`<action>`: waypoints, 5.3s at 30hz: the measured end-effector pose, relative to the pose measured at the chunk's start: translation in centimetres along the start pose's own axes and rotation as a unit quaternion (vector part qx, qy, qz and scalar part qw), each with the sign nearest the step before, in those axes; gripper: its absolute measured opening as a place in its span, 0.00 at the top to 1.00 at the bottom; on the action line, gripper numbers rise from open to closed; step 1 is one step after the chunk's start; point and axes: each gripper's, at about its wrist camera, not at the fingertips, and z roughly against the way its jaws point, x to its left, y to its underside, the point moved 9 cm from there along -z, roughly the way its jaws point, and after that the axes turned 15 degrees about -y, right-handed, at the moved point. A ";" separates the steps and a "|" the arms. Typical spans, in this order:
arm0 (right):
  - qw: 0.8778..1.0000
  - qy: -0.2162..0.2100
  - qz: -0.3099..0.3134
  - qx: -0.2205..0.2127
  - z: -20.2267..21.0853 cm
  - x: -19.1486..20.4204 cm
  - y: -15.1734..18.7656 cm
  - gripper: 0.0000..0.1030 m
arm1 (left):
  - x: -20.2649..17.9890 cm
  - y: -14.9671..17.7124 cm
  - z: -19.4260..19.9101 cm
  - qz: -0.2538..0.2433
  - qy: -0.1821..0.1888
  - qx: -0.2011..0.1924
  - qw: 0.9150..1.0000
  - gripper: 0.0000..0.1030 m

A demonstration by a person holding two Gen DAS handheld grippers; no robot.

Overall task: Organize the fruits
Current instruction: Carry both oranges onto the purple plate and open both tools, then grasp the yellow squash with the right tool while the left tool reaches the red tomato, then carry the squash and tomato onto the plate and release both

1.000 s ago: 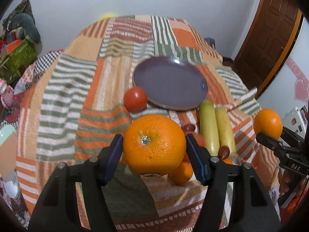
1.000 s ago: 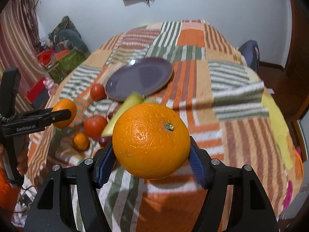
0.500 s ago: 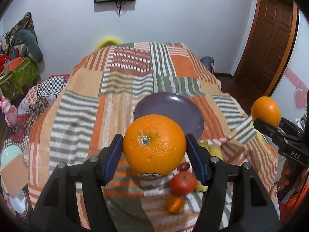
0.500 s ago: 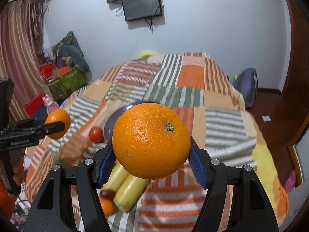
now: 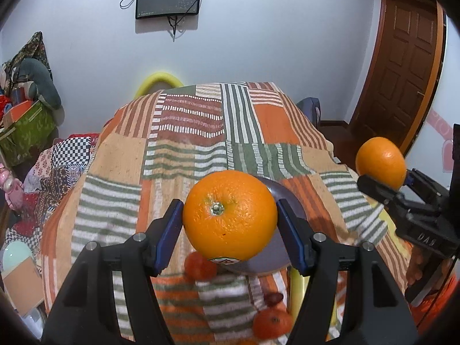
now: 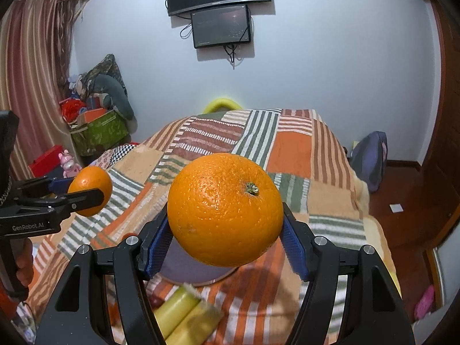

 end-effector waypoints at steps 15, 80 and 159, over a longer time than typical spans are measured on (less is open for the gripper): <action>0.999 0.004 0.011 0.052 -7.1 -2.2 0.6 0.36 | -0.6 -0.5 -9.6 0.000 -0.001 0.059 0.998 0.37; 0.990 0.017 0.028 0.139 1.1 2.4 8.6 0.09 | 0.4 7.1 1.1 -0.044 -0.005 0.061 0.997 0.18; 0.979 -0.004 -0.056 0.195 0.5 0.0 16.5 0.68 | -4.7 16.3 -1.8 -0.031 0.074 0.152 0.985 0.53</action>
